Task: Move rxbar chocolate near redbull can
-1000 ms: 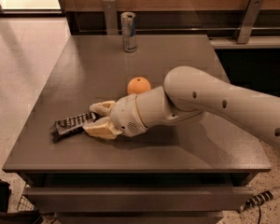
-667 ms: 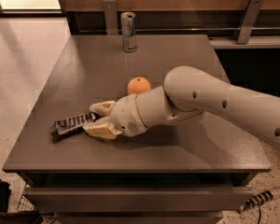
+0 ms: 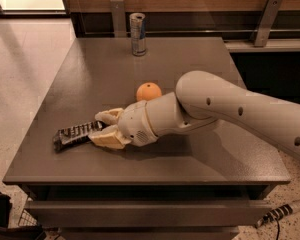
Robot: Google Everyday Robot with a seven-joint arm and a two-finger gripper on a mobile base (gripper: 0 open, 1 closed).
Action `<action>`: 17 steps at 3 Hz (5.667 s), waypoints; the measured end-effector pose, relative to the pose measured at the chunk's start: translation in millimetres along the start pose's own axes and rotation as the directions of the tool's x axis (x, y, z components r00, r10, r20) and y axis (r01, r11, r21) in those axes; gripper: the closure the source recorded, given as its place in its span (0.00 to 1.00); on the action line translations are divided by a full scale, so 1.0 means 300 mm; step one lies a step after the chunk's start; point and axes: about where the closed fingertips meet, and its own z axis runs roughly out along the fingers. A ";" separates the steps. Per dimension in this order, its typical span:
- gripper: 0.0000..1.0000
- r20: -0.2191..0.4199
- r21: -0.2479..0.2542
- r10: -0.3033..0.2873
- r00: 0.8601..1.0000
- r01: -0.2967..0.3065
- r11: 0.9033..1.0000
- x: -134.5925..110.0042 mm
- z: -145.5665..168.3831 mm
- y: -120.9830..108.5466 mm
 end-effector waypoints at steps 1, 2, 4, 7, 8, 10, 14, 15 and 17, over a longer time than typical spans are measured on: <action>1.00 0.000 0.000 0.000 1.000 0.000 1.000 -0.001 0.000 0.000; 1.00 0.000 0.000 0.000 1.000 0.000 1.000 -0.001 -0.001 0.000; 1.00 0.000 0.000 0.000 1.000 0.000 1.000 -0.002 -0.001 0.000; 1.00 0.035 0.115 -0.019 0.999 0.015 0.993 -0.188 -0.147 -0.024; 1.00 0.044 0.229 -0.054 0.998 0.042 0.973 -0.360 -0.277 -0.032; 1.00 0.088 0.406 -0.074 0.993 0.032 0.913 -0.493 -0.472 -0.078; 1.00 0.165 0.637 -0.061 0.984 -0.059 0.769 -0.559 -0.780 -0.240; 1.00 0.195 0.673 -0.048 0.980 -0.098 0.733 -0.558 -0.865 -0.470; 1.00 0.268 0.713 -0.002 0.964 -0.196 0.673 -0.458 -0.984 -0.770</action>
Offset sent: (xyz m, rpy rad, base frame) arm 0.0478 -0.0514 0.1552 0.0583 -0.0670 -0.0797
